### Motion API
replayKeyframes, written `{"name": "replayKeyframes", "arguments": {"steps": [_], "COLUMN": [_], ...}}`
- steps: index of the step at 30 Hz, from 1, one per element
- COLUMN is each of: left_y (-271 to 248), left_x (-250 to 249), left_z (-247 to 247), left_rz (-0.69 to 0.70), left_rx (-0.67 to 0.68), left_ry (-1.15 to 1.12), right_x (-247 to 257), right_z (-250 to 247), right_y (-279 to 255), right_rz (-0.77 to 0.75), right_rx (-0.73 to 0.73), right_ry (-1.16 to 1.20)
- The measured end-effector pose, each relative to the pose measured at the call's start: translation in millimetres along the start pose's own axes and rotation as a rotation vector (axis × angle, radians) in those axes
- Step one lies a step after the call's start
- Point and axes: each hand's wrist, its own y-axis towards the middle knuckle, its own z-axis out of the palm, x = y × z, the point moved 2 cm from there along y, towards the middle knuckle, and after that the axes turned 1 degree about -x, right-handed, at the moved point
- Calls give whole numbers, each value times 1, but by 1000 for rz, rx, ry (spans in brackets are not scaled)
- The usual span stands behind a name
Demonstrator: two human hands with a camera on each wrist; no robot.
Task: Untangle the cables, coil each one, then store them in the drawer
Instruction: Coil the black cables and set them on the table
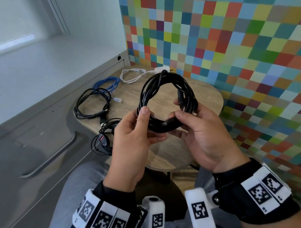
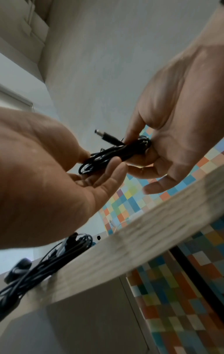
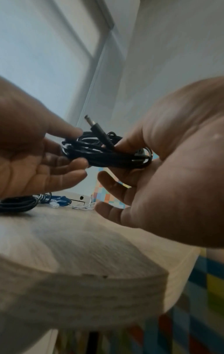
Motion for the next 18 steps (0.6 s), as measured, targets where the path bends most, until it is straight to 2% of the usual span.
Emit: {"name": "replayKeyframes", "arguments": {"steps": [4, 7, 18], "left_y": [-2, -3, -3], "left_x": [-5, -8, -7], "left_z": [1, 2, 2], "left_rz": [72, 116, 38], "left_rx": [-12, 4, 22], "left_ry": [64, 121, 109], "right_x": [-2, -3, -3], "right_z": [2, 2, -1], "right_y": [2, 2, 7], "right_rz": [-34, 15, 82], "right_rx": [-17, 2, -63], "right_ry": [-134, -92, 82]}}
